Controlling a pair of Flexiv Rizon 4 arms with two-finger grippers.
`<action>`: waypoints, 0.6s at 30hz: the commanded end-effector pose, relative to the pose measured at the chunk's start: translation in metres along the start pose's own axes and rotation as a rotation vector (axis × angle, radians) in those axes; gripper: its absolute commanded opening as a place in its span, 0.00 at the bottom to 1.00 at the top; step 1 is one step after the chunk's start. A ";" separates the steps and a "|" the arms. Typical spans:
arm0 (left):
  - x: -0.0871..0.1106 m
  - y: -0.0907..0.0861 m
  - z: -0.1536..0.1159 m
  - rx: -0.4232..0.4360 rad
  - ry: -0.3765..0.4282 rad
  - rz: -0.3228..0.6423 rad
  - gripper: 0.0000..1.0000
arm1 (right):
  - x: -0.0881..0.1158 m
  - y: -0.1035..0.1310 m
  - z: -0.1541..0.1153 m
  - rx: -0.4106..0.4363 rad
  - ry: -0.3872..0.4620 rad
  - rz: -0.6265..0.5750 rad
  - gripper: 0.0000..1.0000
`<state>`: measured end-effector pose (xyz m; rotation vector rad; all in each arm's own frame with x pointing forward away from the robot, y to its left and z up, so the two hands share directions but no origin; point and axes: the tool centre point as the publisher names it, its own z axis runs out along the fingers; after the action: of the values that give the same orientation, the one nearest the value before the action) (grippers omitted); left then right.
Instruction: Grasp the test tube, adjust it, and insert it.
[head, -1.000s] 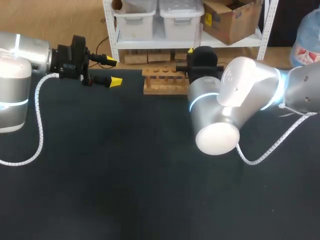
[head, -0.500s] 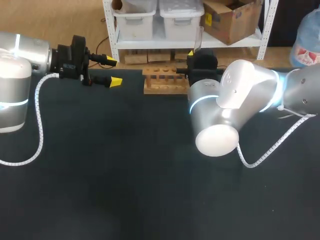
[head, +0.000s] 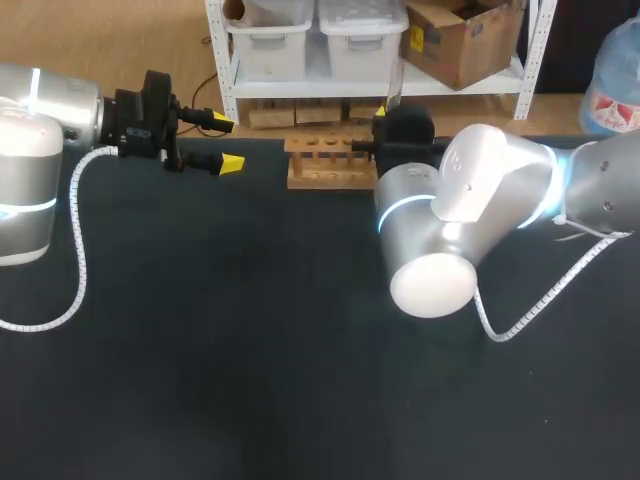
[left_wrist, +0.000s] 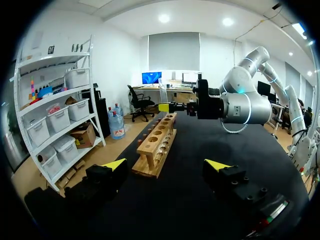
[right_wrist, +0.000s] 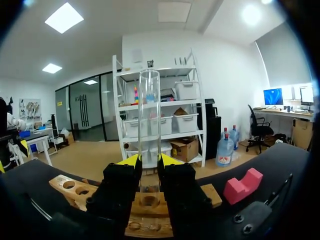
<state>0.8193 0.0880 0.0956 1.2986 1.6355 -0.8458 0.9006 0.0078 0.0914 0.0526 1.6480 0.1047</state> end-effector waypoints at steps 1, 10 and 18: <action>0.001 -0.002 0.000 -0.006 -0.002 0.001 1.00 | 0.002 -0.002 0.000 -0.756 -0.001 -0.001 0.00; 0.001 -0.002 0.000 -0.006 -0.002 0.001 1.00 | 0.004 -0.002 0.002 -0.751 -0.002 0.002 0.09; 0.001 -0.002 0.000 -0.006 -0.002 0.001 1.00 | 0.006 -0.003 0.002 -0.745 0.001 0.004 0.49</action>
<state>0.8193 0.0880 0.0956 1.2986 1.6355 -0.8458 0.9013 0.0082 0.0870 0.0534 1.6534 0.1072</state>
